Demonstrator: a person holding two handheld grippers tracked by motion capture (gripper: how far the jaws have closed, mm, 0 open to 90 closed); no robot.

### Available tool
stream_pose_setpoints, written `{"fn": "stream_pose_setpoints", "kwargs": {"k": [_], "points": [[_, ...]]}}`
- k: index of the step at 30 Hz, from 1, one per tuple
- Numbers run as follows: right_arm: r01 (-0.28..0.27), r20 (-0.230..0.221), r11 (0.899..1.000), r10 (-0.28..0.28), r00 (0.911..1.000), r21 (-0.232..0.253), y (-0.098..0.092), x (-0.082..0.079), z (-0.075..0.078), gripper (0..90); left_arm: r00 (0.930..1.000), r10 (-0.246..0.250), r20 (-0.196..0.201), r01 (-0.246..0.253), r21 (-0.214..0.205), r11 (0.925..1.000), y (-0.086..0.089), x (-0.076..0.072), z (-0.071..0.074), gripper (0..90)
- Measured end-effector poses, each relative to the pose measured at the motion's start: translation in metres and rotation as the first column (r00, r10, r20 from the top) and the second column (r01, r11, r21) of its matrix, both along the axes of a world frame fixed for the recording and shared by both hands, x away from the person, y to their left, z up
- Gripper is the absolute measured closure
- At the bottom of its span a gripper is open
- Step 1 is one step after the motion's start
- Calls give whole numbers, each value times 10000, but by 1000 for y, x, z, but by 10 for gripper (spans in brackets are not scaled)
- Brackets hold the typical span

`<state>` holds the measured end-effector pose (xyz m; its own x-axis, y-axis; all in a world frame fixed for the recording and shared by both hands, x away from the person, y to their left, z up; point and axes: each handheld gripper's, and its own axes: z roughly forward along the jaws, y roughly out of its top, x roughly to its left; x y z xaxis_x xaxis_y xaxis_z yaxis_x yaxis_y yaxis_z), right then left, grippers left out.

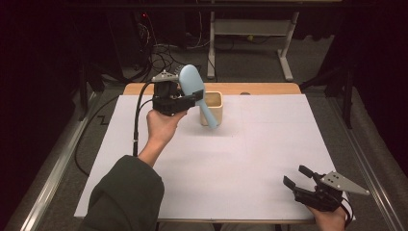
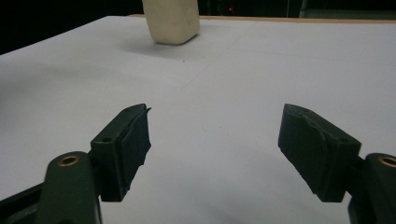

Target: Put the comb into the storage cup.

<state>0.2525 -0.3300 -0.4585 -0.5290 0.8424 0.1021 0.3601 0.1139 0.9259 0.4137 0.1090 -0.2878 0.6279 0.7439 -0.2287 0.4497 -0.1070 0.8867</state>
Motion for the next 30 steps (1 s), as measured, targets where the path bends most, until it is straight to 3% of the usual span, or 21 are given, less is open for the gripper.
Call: {"fn": "stream_pose_setpoints", "kwargs": {"k": [22,30], "points": [[41,41,10000,-41,10000,65,0,2,0,247,9979,645,36,-645,13,9979,-5,27,9,534],[41,250,9997,-35,9997,-240,4,7,1,249,9946,1035,84,-1034,-137,9945,-5,39,12,534]]}}
